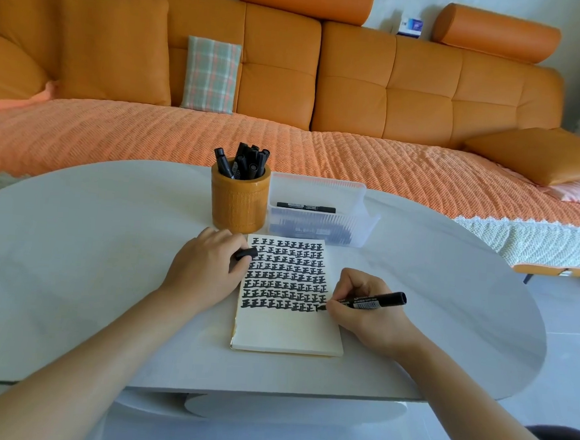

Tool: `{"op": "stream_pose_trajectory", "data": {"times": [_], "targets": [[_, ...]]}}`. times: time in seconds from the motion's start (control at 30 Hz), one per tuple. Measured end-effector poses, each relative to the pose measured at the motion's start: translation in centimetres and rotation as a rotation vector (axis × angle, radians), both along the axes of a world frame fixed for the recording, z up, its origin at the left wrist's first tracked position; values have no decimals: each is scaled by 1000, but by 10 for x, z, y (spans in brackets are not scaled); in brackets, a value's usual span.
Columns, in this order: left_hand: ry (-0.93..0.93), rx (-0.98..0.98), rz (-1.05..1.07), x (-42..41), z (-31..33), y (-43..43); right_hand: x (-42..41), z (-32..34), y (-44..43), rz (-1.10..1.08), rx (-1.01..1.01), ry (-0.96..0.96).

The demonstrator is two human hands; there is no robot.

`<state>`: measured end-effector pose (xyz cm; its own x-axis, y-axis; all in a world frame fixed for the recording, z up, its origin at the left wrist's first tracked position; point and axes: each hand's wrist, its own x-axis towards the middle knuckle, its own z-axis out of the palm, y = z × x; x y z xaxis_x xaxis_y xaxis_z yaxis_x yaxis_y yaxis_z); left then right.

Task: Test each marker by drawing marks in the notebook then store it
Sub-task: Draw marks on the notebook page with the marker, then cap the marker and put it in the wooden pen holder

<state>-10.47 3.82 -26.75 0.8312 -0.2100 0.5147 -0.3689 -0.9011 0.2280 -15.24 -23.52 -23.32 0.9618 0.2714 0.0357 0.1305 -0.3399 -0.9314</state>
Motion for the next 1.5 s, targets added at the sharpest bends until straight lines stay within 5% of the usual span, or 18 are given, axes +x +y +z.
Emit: {"op": "stream_pose_trajectory", "data": {"times": [0.8, 1.03, 1.3, 1.5], "targets": [[16, -7, 1, 0, 1, 0, 3, -3, -2, 60, 7, -19], [27, -26, -8, 0, 1, 0, 9, -5, -8, -107, 266, 41], [-79, -119, -90, -8, 23, -8, 24, 10, 3, -8, 101, -132], [-70, -135, -175, -7, 29, -12, 32, 27, 12, 84, 271, 92]]}}
